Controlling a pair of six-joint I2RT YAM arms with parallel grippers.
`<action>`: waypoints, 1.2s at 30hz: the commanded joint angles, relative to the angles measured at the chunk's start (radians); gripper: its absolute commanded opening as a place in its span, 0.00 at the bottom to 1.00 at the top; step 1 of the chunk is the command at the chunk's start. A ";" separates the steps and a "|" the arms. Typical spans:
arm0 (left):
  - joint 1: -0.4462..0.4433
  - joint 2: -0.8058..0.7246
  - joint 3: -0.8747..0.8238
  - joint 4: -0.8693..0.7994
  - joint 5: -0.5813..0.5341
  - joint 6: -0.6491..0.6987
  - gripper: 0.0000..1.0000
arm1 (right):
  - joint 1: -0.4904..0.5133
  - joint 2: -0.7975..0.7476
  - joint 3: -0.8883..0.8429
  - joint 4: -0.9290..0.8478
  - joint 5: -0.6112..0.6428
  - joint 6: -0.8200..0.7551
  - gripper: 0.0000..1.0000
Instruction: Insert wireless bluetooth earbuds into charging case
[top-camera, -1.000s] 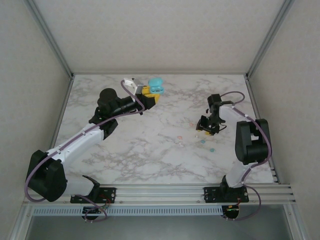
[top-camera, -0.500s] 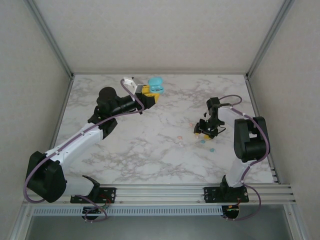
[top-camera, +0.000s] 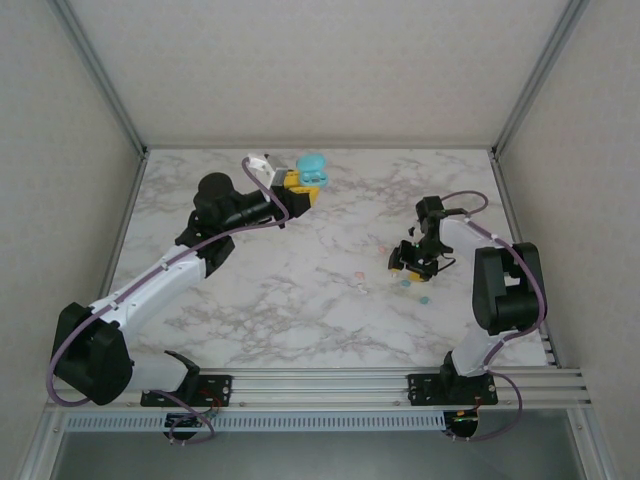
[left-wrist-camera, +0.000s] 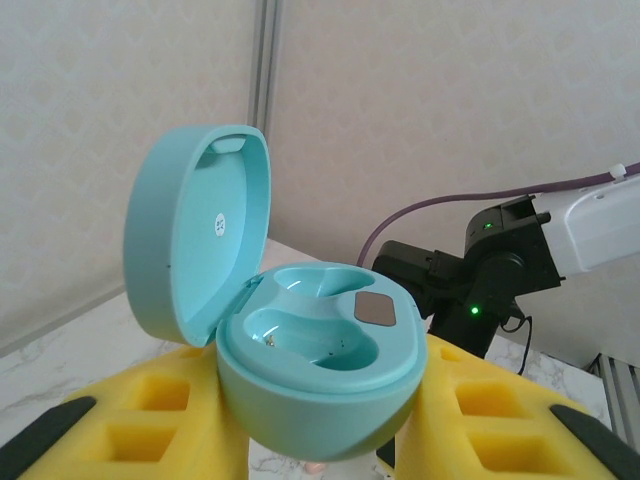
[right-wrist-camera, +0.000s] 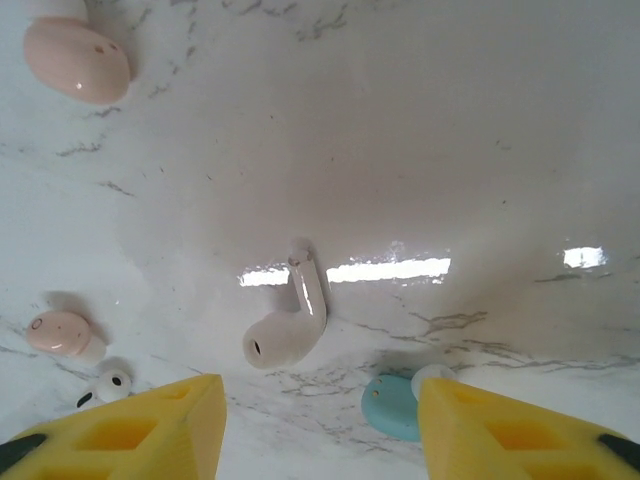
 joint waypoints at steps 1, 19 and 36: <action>0.005 -0.022 0.038 0.007 0.012 0.013 0.20 | 0.000 -0.026 -0.008 -0.019 -0.008 -0.022 0.55; 0.005 -0.019 0.045 -0.014 0.009 0.024 0.20 | -0.002 0.043 -0.003 0.025 -0.032 -0.028 0.62; 0.005 -0.022 0.044 -0.029 0.006 0.036 0.20 | 0.005 -0.034 -0.054 -0.045 -0.042 -0.016 0.60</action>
